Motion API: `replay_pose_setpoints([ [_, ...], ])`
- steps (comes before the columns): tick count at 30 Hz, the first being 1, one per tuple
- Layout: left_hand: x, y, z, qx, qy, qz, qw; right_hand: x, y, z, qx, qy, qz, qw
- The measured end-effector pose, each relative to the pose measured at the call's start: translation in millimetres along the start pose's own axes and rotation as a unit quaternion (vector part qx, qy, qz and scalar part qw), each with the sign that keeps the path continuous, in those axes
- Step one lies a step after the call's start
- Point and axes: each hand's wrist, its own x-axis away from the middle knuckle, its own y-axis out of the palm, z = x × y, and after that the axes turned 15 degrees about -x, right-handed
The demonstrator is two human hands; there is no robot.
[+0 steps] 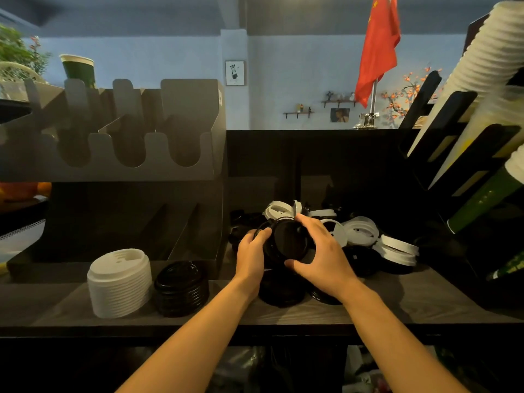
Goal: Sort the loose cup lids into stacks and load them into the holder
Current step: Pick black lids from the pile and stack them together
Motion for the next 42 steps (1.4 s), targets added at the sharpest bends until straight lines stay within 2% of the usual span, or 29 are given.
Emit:
replay_pose_setpoints([
  [2,6.8,0.5,3.7,-0.013,0.023,-0.023,0.999,0.9,-0.7,-0.3,-0.004,0.0,-0.013,1.0],
  [6,4.7,0.0,1.7,-0.038,0.026,-0.004,0.999,2.1,-1.9,-0.4,-0.011,0.005,-0.028,1.0],
  [12,5.2,-1.2,2.9,-0.022,0.018,-0.008,1.0,0.9,-1.1,-1.3,0.056,0.03,0.053,0.997],
  [15,4.4,-0.9,1.9,-0.026,0.019,-0.014,0.999,0.9,-0.7,0.9,0.061,0.053,0.045,0.996],
  [21,4.4,0.2,1.8,-0.014,-0.029,-0.009,0.999,2.2,-0.2,1.0,0.039,-0.007,0.034,0.999],
  [27,1.6,-1.4,0.0,-0.02,0.006,-0.028,0.999,2.7,-0.6,-0.2,0.059,-0.054,-0.025,0.996],
  [34,-5.1,-3.0,-4.3,-0.019,0.001,-0.041,0.999,4.1,-0.9,2.8,0.009,-0.014,-0.037,0.999],
  [39,-2.9,-5.3,-2.0,0.007,0.001,-0.077,0.997,2.2,-0.8,4.6,-0.023,0.009,0.015,1.0],
  [42,0.8,-5.0,0.2,0.007,0.013,-0.102,0.995,1.3,-1.0,9.4,-0.047,0.041,0.011,0.998],
])
